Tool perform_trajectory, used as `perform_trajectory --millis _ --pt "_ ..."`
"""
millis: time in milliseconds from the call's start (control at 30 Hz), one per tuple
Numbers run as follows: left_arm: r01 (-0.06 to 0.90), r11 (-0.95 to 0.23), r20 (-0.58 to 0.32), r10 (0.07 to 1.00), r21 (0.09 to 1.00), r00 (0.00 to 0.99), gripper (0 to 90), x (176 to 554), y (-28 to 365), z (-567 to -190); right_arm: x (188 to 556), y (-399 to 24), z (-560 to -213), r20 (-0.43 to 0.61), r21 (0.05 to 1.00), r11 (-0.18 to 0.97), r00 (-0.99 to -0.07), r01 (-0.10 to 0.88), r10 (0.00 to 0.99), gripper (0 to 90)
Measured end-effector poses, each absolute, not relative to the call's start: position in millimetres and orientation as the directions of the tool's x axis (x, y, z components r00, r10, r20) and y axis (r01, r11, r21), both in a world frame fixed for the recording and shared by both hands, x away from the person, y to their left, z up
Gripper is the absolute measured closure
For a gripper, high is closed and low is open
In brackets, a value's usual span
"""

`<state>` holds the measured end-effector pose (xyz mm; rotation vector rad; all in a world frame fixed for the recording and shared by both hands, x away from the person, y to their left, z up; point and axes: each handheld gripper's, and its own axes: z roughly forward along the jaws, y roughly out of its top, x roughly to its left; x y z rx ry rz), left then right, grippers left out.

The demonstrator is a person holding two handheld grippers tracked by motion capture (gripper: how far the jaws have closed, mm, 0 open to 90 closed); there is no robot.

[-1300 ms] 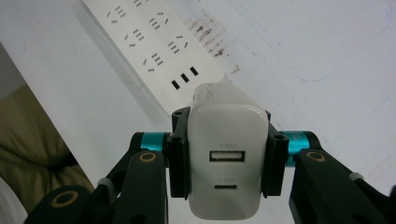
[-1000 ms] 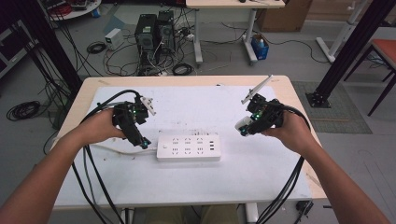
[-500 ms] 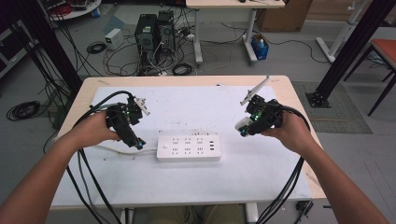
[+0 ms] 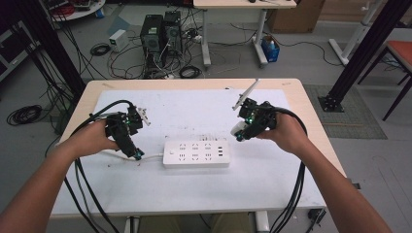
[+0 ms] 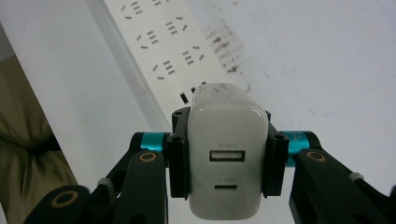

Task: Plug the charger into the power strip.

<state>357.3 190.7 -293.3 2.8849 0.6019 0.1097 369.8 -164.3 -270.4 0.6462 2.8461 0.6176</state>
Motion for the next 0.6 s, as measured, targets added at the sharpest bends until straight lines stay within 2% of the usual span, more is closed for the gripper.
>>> perform_trajectory --millis 100,200,333,600 --pt "0.394 -0.897 0.038 0.409 0.203 0.912 17.4 356 192 -293 374 -147 -270 -0.068 0.438 0.841 -0.921 0.317 0.383 62.1" --pt "0.385 -0.900 0.050 0.402 0.205 0.914 17.3 355 194 -291 377 -127 -271 -0.086 0.410 0.875 -0.944 0.258 0.319 62.1" --pt "0.368 -0.908 0.064 0.386 0.198 0.920 17.4 353 196 -293 383 -104 -280 -0.108 0.330 0.923 -0.964 0.196 0.244 62.1" --pt "0.357 -0.917 0.053 0.371 0.177 0.927 17.3 353 198 -303 397 -74 -315 -0.114 0.204 0.970 -0.981 0.130 0.155 62.2"
